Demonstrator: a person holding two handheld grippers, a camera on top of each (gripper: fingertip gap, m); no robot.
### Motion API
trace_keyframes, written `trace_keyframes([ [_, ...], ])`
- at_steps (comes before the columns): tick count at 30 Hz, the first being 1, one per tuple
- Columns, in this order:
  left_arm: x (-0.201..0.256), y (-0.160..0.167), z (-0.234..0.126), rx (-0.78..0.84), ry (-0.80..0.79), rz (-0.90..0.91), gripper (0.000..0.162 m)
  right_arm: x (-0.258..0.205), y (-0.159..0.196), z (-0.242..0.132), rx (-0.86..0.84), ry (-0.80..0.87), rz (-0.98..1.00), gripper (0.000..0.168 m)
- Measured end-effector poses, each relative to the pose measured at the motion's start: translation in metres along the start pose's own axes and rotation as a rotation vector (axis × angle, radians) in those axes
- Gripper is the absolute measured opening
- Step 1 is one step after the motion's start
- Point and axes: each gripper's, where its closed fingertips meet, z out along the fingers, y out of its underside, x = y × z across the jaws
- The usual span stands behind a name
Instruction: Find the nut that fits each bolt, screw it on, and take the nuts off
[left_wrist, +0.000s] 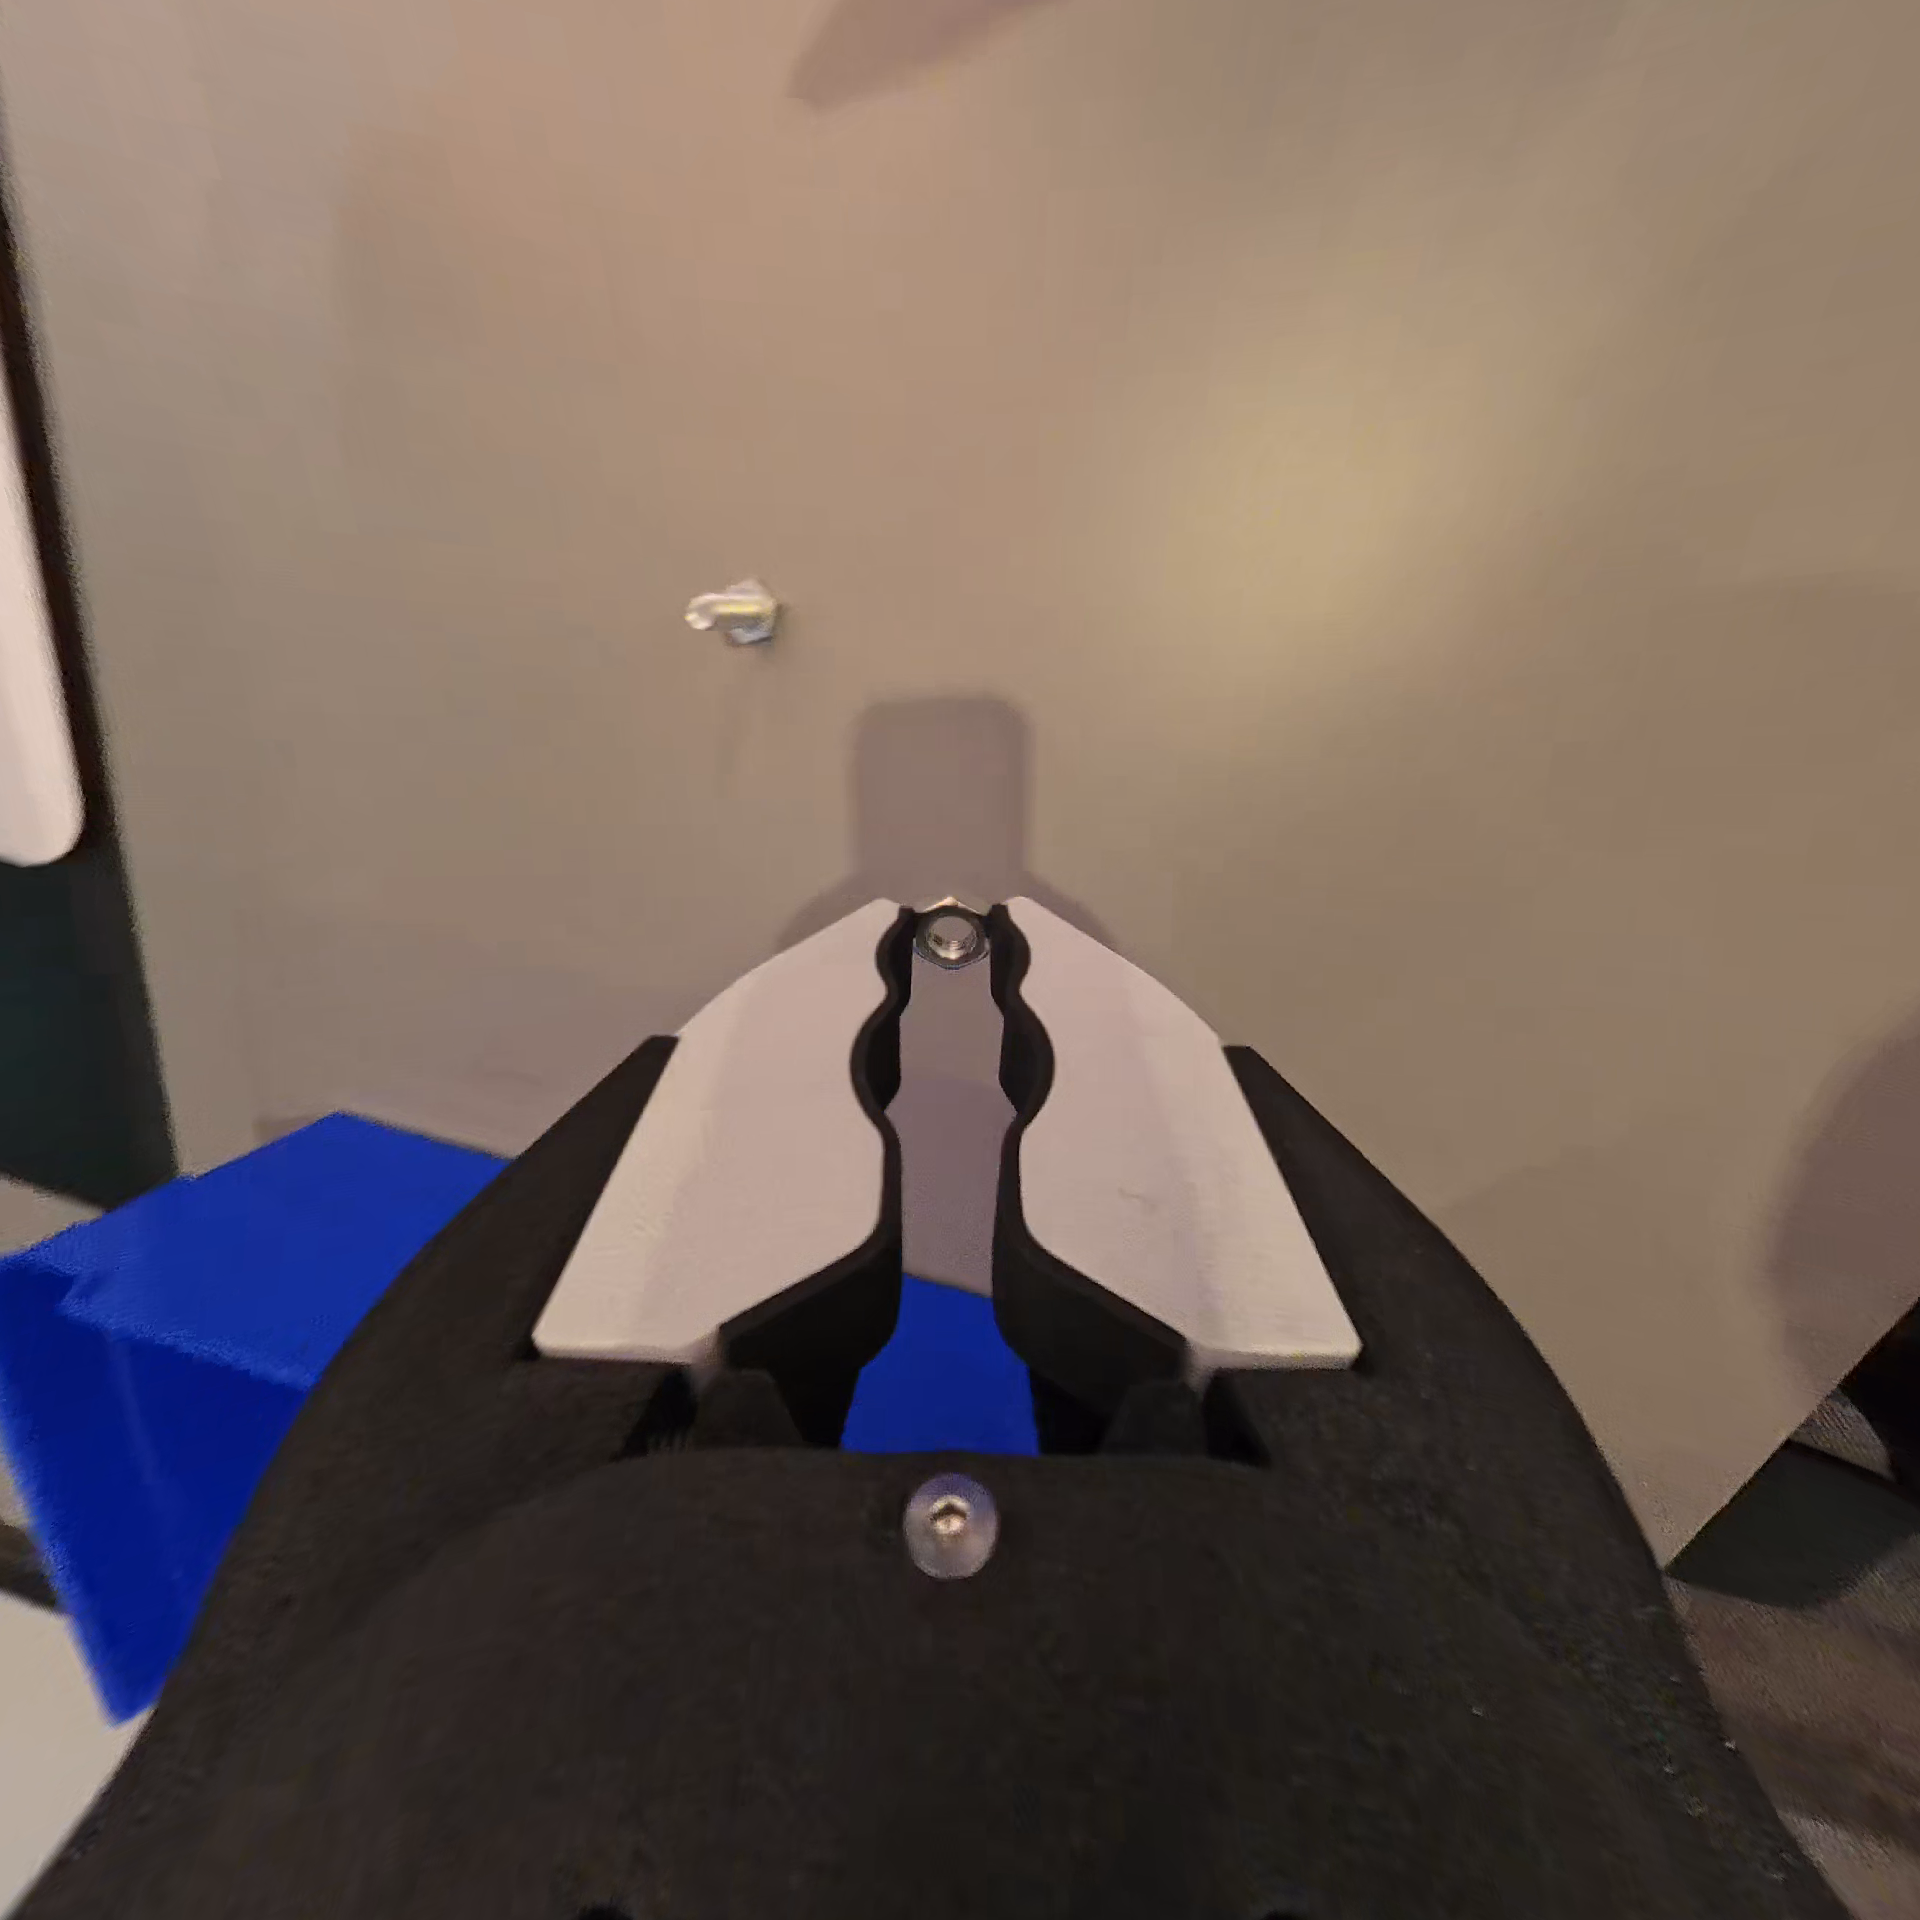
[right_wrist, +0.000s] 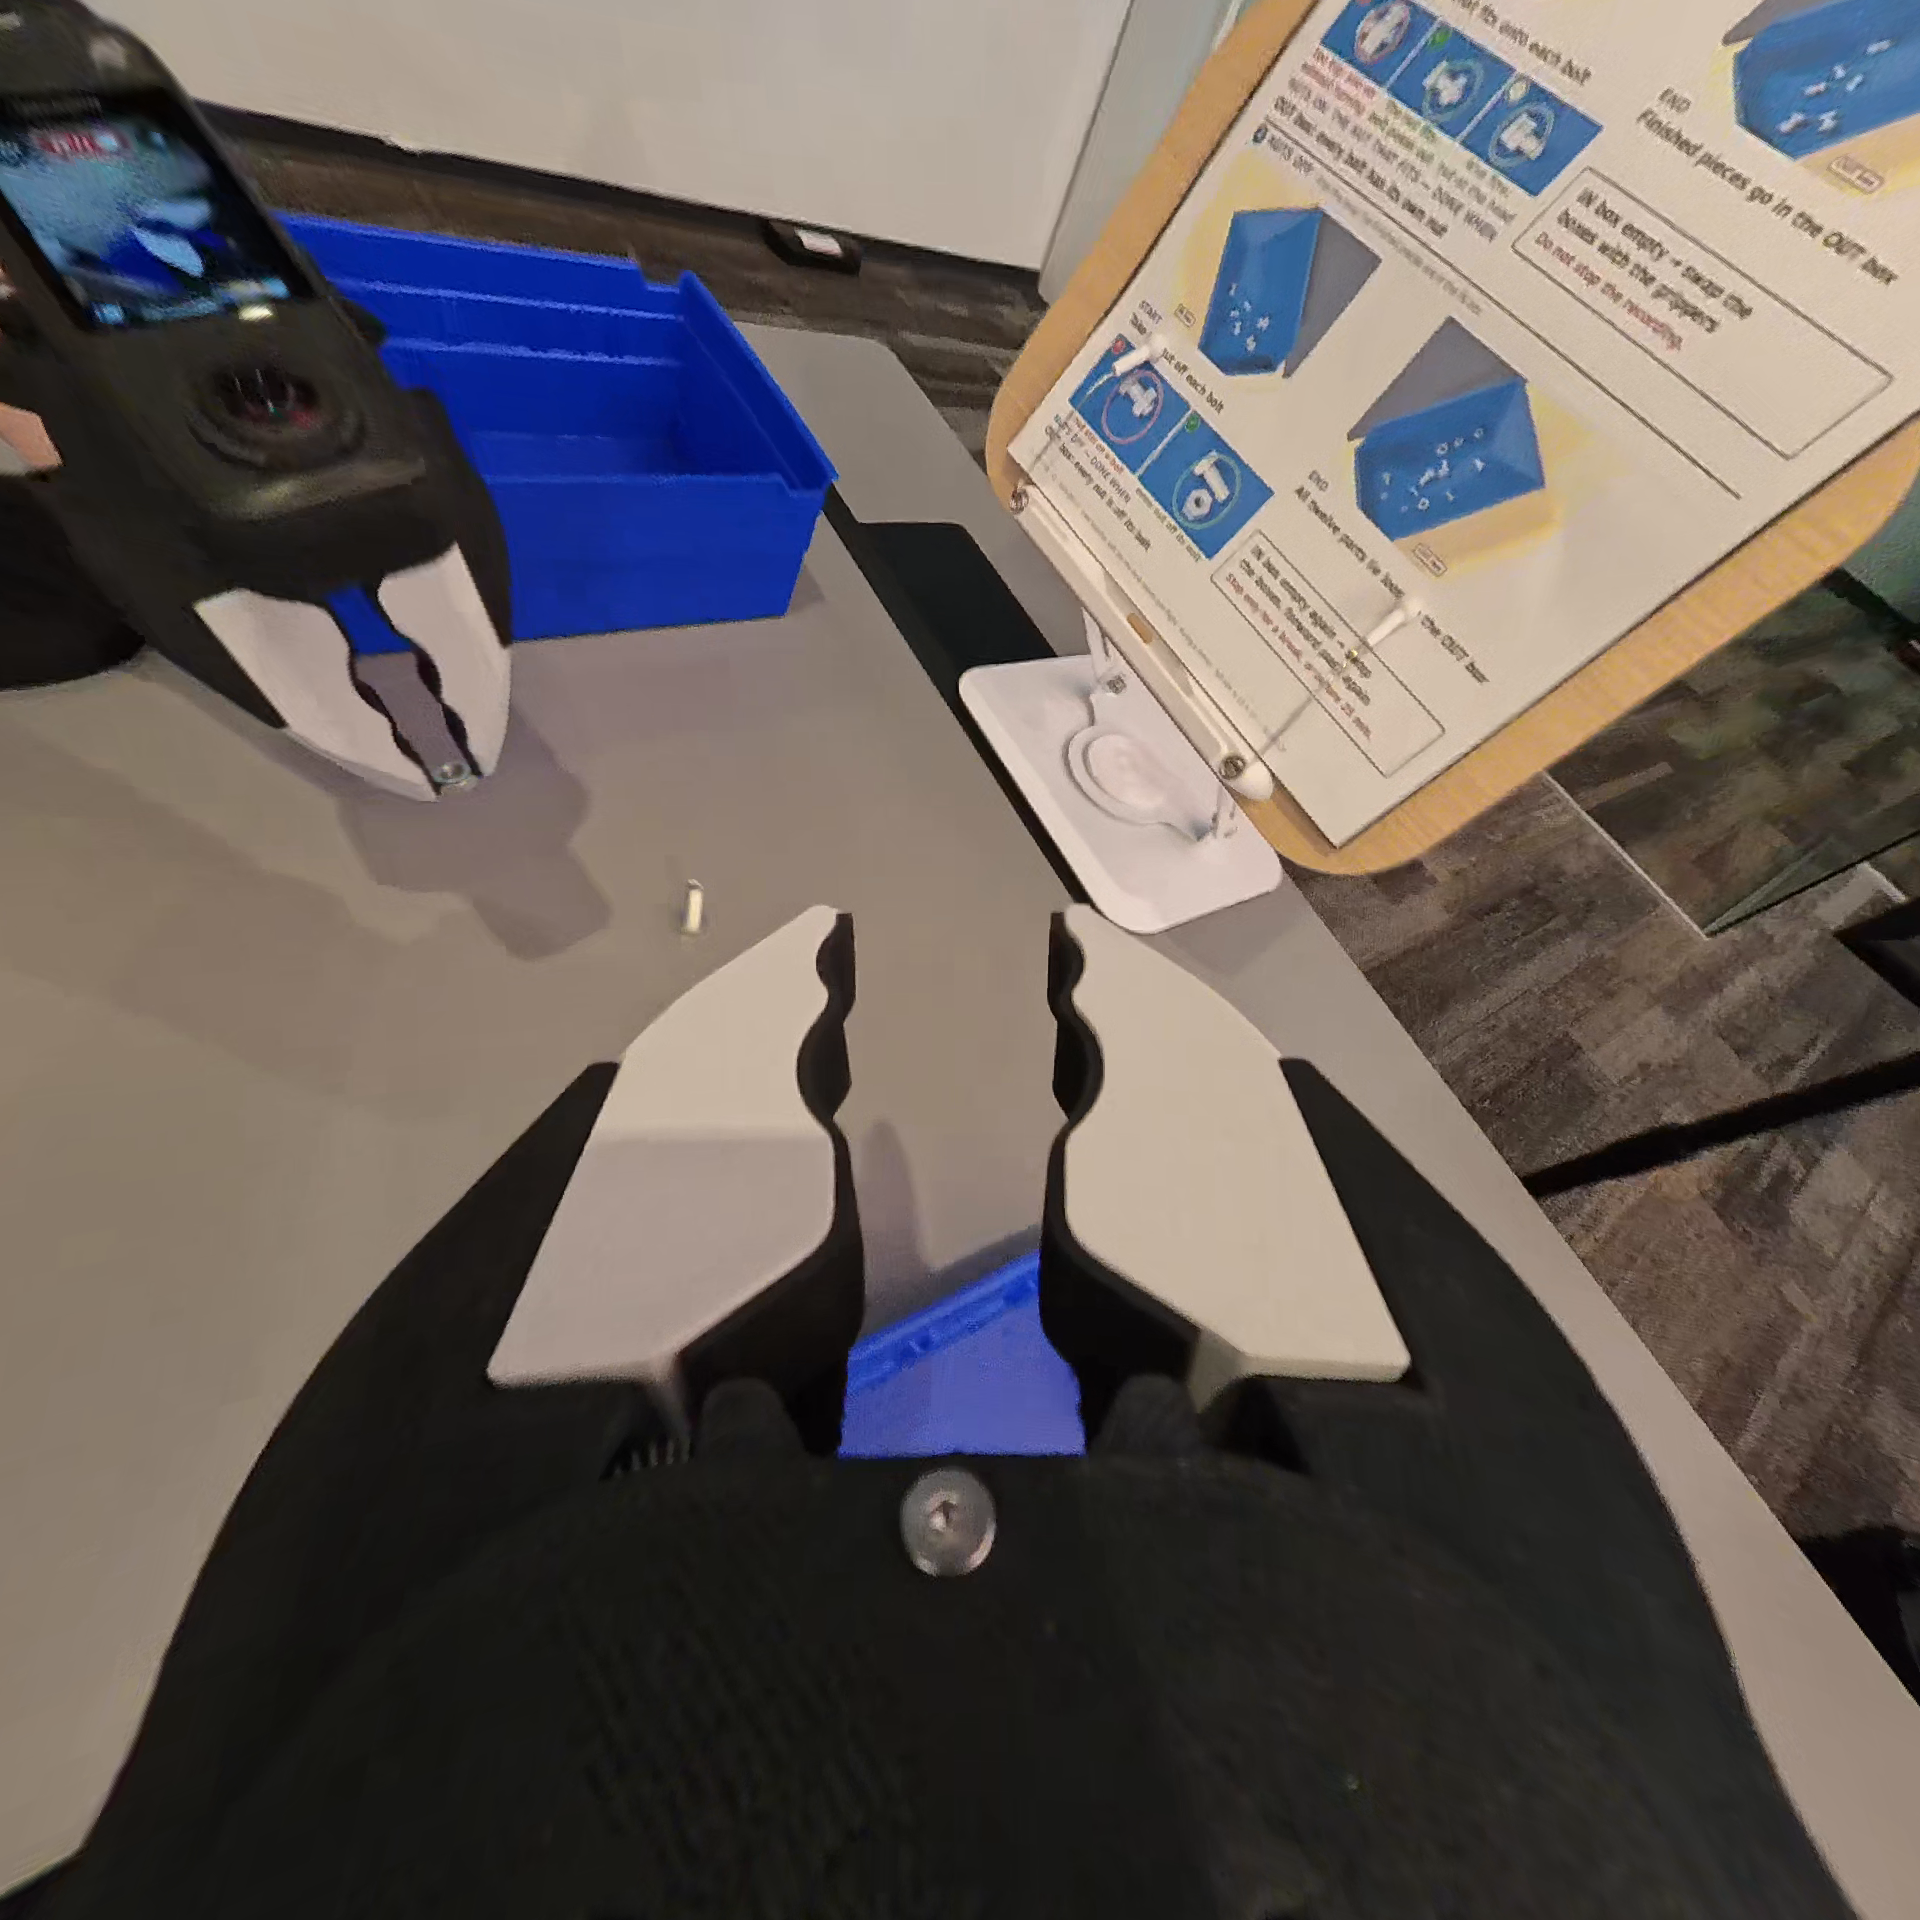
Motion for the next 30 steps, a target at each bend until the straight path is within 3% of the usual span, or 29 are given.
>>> trace_keyframes([
  [5,0.016,-0.001,0.042,-0.08,0.073,0.037,0.014,0.006,0.009,-0.008,-0.033,0.021,-0.015,0.037],
  [11,0.028,0.004,0.067,-0.137,0.118,0.058,0.014,0.002,0.015,0.002,-0.082,0.012,-0.048,0.037],
  [23,0.034,0.005,0.075,-0.124,0.158,0.05,0.014,0.011,0.022,0.012,-0.076,0.016,-0.001,0.037],
  [30,0.027,-0.003,0.052,0.045,0.116,-0.01,0.019,0.016,0.025,0.025,-0.021,-0.025,0.164,0.037],
])
